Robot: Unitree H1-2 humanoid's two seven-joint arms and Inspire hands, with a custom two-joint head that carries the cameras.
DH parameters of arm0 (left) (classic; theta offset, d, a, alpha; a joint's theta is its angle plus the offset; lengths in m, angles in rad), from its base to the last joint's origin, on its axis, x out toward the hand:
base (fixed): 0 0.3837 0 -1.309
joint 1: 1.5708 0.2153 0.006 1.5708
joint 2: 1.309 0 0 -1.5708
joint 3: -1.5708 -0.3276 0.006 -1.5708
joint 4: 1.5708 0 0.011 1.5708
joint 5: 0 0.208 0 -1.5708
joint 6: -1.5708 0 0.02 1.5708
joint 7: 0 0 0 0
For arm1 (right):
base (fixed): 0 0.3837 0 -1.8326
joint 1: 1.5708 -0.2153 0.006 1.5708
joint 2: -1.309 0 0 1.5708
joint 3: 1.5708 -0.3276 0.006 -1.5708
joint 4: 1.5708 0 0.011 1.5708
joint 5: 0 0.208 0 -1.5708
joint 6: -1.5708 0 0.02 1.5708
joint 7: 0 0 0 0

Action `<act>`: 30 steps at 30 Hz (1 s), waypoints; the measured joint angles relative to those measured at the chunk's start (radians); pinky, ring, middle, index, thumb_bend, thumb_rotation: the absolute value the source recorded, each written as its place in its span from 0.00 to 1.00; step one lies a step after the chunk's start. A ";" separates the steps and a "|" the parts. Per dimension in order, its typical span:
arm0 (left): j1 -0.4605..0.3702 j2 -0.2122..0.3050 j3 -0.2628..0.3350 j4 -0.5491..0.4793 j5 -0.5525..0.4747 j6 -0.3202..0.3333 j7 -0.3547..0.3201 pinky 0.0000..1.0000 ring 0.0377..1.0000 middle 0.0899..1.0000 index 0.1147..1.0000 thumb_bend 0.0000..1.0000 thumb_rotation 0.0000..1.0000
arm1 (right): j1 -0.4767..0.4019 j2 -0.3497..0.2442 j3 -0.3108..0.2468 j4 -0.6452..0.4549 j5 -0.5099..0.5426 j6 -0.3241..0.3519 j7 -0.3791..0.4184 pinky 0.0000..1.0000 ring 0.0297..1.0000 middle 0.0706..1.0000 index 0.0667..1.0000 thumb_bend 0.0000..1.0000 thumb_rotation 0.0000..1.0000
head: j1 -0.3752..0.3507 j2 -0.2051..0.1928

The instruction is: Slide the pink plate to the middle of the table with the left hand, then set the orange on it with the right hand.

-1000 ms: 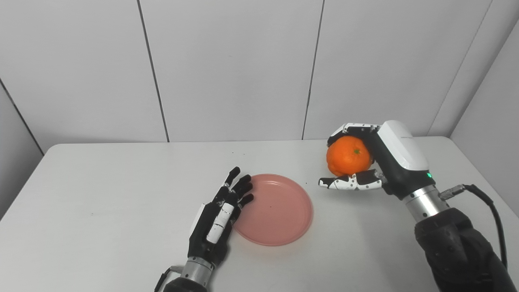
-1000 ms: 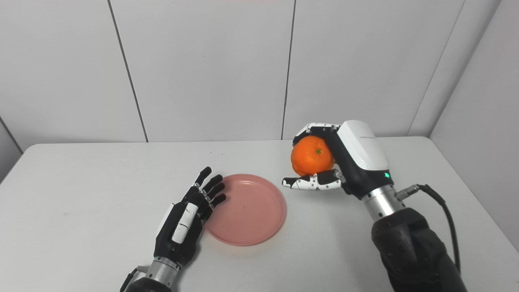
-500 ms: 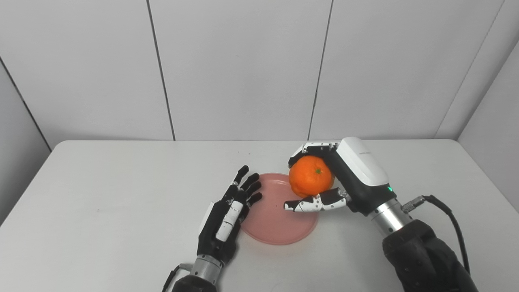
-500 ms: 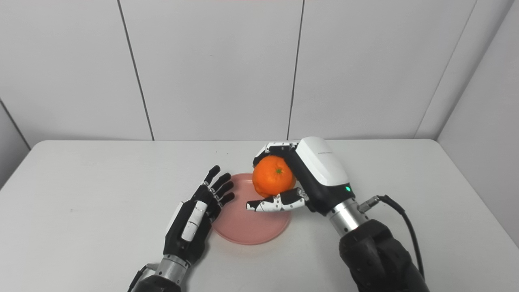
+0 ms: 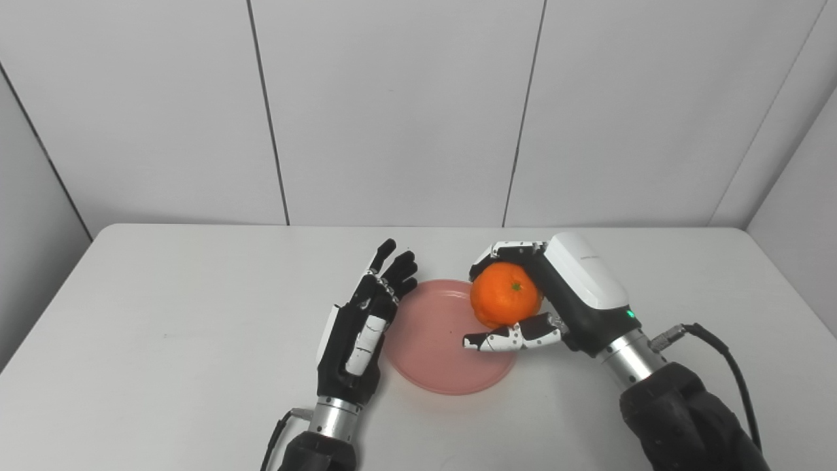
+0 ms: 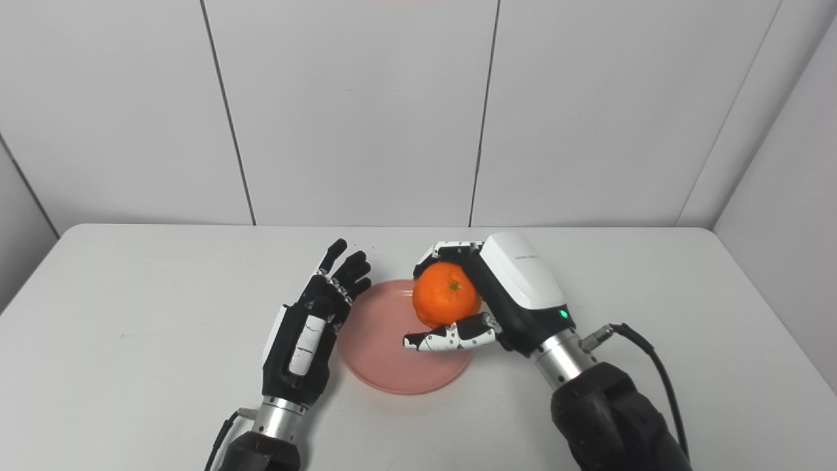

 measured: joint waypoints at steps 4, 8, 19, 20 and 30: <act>-0.032 0.004 0.022 0.041 0.006 -0.034 0.018 0.89 0.89 0.88 0.91 0.90 0.72 | 0.001 -0.003 -0.001 0.005 0.010 -0.007 0.000 0.16 0.18 0.23 0.44 0.50 0.16 | -0.002 0.000; -0.052 0.010 0.034 0.066 0.012 -0.043 0.036 0.91 0.90 0.88 0.91 0.89 0.71 | 0.001 -0.003 -0.001 0.006 0.011 -0.008 0.000 0.15 0.18 0.23 0.44 0.50 0.16 | -0.002 0.000; -0.091 0.014 0.067 0.117 -0.004 -0.043 0.058 0.91 0.90 0.88 0.91 0.90 0.70 | 0.003 -0.002 0.000 0.009 0.012 -0.008 0.000 0.15 0.17 0.23 0.44 0.50 0.15 | -0.012 0.005; -0.094 0.014 0.070 0.120 -0.007 -0.036 0.058 0.91 0.90 0.88 0.90 0.90 0.69 | 0.003 -0.002 0.000 0.009 0.012 -0.008 0.000 0.15 0.17 0.23 0.44 0.50 0.15 | -0.014 0.005; -0.114 0.017 0.114 0.120 -0.178 0.180 0.042 0.99 0.96 0.92 0.93 0.89 0.75 | 0.008 -0.002 0.002 0.009 0.012 -0.010 0.001 0.16 0.19 0.25 0.44 0.50 0.15 | -0.015 0.006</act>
